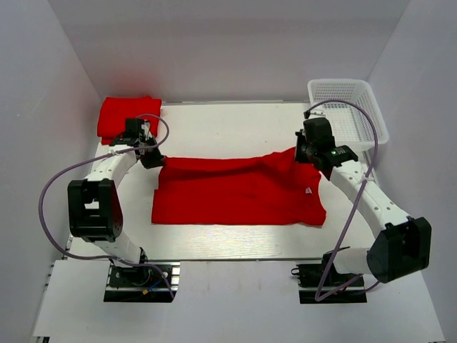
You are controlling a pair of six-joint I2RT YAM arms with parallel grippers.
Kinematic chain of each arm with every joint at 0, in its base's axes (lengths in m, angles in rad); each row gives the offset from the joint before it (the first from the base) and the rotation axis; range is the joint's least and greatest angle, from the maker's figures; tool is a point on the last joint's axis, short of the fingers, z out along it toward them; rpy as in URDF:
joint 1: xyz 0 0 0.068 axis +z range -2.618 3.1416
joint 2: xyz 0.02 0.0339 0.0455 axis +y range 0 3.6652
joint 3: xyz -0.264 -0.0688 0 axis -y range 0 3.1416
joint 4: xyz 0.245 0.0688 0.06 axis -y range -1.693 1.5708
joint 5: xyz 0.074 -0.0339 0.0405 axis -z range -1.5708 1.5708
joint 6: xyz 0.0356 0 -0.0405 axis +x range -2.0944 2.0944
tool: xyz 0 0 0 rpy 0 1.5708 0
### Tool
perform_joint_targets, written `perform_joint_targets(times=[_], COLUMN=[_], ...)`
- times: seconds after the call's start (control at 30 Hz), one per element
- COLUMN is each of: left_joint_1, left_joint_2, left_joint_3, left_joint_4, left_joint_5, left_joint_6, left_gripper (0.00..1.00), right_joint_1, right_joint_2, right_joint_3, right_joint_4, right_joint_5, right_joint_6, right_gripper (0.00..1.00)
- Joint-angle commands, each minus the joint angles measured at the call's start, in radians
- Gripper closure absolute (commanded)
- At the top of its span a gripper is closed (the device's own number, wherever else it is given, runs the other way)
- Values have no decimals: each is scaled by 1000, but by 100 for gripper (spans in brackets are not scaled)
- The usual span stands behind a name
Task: Fold and stack the t-shirts
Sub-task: Fold the other side of the tshirt into a rectangle
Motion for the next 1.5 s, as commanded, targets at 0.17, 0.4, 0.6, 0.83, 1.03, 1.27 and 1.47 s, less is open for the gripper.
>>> perform_joint_targets(times=[0.17,0.4,0.6,0.83,1.03,1.27,1.47], left_joint_1=[-3,-3,-3,-3,-3,9,-9], left_joint_2=[-97,-118,-74,-44,-34,-78,-43], left_joint_3=[-66,-138,-135,-95,-43,31,11], left_joint_4=[-13,-2,10,-26,-129,-177,-125], left_joint_5=[-3,-30,-58,-84,-147,-205,-142], left_joint_6=[-4,-13,-22,-22,-40,-70,-51], left_gripper=[100,100,100,77,1,1,3], right_joint_1=[-3,0,-6,-6,-6,-4,-7], right_joint_2=[-94,-151,-266,-298,-219,-213,-161], right_joint_3=[75,0,-196,-353,-350,-229,-203], right_joint_4=[-353,-496,-508,-387,-395,-345,-171], right_joint_5=[-39,-172,-200,-148,-105,-43,-14], right_joint_6=[83,195,307,323,302,193,142], right_gripper=[100,100,100,89,10,10,10])
